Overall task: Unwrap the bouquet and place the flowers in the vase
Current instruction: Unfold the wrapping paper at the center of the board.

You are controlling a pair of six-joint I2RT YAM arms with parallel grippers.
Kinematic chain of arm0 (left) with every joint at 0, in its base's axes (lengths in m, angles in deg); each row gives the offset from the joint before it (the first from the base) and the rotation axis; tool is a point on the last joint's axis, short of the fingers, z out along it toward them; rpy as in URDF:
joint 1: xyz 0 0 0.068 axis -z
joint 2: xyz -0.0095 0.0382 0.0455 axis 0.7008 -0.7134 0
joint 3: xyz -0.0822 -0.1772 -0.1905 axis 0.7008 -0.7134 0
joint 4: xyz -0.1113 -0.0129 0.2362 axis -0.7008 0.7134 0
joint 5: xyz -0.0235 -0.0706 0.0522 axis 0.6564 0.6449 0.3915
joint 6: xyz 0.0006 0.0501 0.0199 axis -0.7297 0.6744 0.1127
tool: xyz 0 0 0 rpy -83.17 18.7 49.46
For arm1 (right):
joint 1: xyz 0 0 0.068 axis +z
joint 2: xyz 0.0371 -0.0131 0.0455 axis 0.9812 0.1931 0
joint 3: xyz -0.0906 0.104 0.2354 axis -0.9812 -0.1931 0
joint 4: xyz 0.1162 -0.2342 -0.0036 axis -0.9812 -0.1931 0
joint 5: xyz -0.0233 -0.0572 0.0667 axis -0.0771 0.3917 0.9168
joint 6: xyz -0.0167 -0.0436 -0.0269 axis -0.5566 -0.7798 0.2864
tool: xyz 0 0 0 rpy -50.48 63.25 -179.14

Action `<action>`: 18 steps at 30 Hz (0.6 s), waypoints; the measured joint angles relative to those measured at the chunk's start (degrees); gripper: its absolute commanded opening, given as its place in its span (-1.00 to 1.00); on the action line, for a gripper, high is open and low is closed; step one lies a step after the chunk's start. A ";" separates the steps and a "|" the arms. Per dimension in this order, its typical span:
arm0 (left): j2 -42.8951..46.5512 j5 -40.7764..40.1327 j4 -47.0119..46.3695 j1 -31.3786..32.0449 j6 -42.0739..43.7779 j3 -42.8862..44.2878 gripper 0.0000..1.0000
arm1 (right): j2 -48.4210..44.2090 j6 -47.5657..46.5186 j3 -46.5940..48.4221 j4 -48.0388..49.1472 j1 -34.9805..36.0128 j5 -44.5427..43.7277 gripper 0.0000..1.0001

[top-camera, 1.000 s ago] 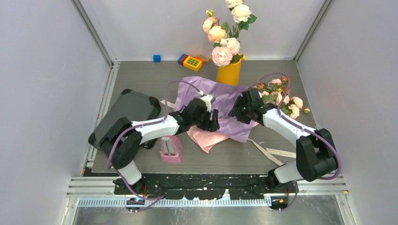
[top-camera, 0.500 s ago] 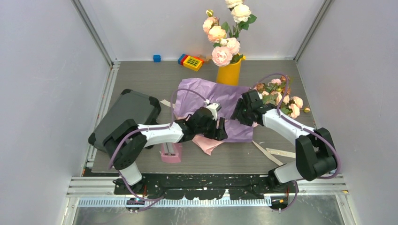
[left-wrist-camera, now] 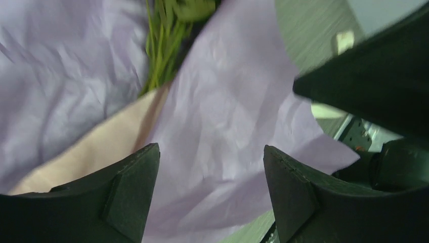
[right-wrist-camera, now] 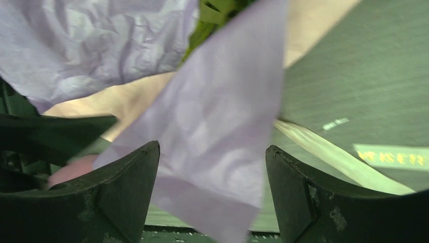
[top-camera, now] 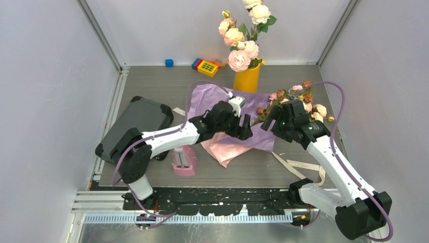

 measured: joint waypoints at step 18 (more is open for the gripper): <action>-15.08 4.44 -1.46 -16.85 6.56 10.51 0.56 | -15.13 8.87 -15.19 -2.23 -1.42 5.84 0.59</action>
